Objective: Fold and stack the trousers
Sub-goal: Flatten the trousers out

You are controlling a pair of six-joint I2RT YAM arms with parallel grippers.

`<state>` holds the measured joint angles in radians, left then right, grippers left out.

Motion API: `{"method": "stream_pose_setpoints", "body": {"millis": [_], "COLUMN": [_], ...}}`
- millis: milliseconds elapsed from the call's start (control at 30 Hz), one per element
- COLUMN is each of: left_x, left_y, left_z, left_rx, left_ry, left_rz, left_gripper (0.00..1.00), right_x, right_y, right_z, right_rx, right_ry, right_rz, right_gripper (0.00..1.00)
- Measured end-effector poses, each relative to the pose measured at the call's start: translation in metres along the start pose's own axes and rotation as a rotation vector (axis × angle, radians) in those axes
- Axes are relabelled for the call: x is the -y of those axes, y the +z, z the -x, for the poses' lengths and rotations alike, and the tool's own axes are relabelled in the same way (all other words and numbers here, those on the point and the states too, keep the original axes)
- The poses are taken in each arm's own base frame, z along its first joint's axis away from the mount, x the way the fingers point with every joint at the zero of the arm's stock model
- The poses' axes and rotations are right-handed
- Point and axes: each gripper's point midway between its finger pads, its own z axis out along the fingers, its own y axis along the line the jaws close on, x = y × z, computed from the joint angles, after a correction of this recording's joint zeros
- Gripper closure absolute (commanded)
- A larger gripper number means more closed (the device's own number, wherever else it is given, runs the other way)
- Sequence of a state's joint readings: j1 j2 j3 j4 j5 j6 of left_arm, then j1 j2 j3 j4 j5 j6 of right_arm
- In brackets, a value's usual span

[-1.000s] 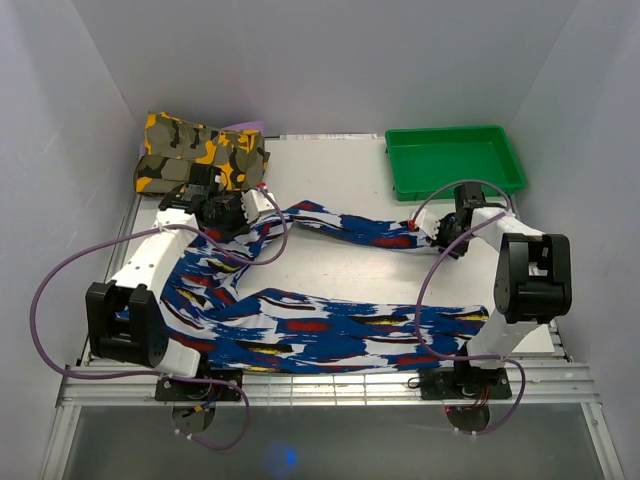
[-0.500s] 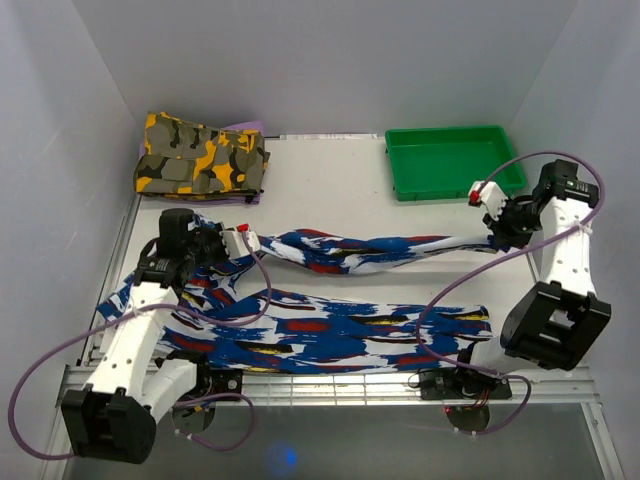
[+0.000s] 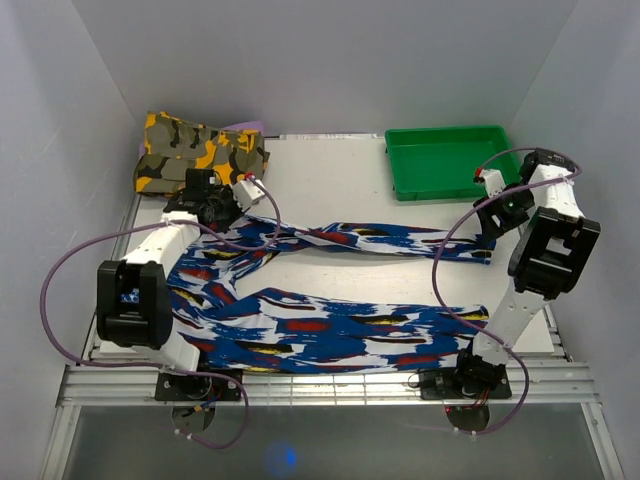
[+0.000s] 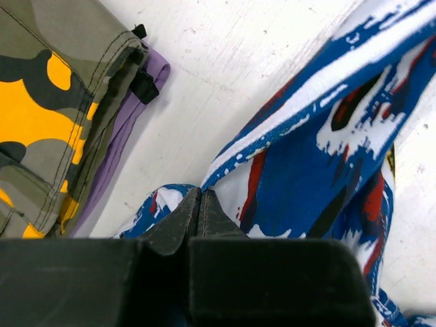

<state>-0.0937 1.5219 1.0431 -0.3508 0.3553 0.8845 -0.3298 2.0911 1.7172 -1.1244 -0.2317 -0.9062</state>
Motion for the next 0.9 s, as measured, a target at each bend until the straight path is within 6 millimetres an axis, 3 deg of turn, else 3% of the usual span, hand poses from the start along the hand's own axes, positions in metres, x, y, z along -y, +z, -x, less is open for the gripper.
{"method": "stream_pose_setpoints", "body": {"millis": [100, 133, 267, 500, 700, 900], "left_x": [0.001, 0.004, -0.001, -0.032, -0.046, -0.035], "left_y": [0.016, 0.024, 0.035, 0.061, 0.08, 0.101], "left_z": [-0.006, -0.011, -0.01, 0.003, -0.023, -0.052], "left_rx": [-0.032, -0.05, -0.074, -0.078, -0.177, -0.308], "left_ry": [-0.063, -0.094, -0.14, -0.326, -0.534, -0.677], "left_rz": [-0.045, -0.066, -0.102, -0.123, -0.095, -0.106], "left_gripper": [1.0, 1.0, 1.0, 1.0, 1.0, 1.0], "right_x": [-0.02, -0.023, -0.023, -0.018, -0.019, -0.004], "right_y": [-0.054, -0.061, -0.039, 0.005, 0.038, 0.033], "right_z": [0.003, 0.006, 0.009, 0.012, -0.016, -0.015], "right_rx": [0.096, 0.114, 0.103, 0.046, -0.034, -0.05], "right_ry": [-0.145, -0.191, -0.3, -0.427, -0.436, -0.413], "right_rz": [-0.12, -0.141, -0.128, -0.126, -0.141, -0.212], "right_gripper": [0.31, 0.32, 0.34, 0.34, 0.34, 0.33]}}
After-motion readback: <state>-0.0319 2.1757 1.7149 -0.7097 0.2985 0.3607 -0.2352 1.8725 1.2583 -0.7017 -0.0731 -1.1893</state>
